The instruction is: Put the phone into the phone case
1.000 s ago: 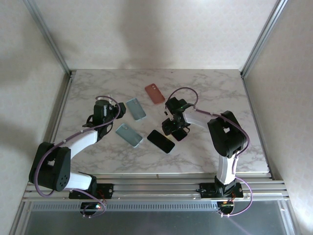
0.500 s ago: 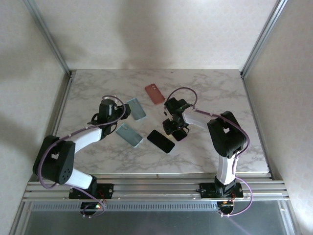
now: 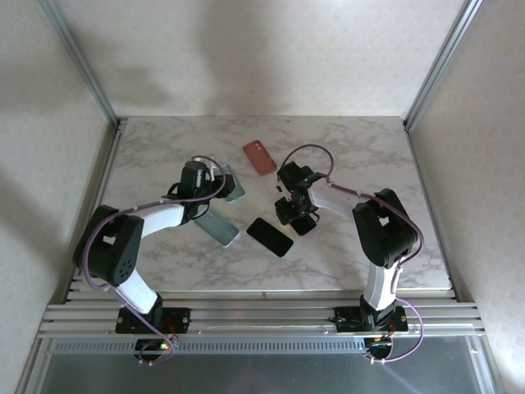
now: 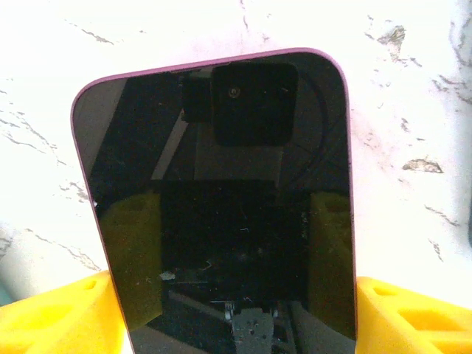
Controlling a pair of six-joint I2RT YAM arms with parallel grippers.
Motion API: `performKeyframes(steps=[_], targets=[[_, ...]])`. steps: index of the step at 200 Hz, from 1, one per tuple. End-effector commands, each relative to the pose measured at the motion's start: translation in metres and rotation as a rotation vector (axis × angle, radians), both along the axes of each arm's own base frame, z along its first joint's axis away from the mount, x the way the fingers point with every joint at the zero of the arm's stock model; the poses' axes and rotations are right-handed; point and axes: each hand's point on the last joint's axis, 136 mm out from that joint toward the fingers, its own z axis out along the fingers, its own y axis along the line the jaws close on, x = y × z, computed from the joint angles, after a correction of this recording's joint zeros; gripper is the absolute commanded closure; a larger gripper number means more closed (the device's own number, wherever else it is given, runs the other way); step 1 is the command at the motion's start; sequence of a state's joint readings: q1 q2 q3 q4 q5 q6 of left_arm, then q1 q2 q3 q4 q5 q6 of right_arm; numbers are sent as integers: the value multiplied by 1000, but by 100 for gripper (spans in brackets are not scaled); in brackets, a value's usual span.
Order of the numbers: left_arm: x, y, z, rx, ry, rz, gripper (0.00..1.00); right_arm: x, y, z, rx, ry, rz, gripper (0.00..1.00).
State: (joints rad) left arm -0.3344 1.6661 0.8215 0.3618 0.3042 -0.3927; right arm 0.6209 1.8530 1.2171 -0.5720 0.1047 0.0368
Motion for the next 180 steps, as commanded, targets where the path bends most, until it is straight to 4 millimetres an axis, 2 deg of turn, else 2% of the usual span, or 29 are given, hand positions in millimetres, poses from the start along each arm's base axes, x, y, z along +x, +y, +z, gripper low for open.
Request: performKeyframes(steps=[1, 76, 91, 145, 180], targets=[[6, -23, 6, -26, -16, -89, 59, -3, 0, 17, 6, -20, 14, 29], [18, -69, -8, -113, 47, -279, 54, -18, 5, 29, 33, -15, 38, 30], [14, -79, -17, -137, 99, -338, 48, -22, 8, 32, 47, -12, 42, 30], [-2, -111, -34, -232, 223, -550, 48, -34, 11, 36, 57, -5, 55, 30], [-13, -120, -42, -276, 278, -629, 43, -39, 11, 37, 50, -5, 63, 31]])
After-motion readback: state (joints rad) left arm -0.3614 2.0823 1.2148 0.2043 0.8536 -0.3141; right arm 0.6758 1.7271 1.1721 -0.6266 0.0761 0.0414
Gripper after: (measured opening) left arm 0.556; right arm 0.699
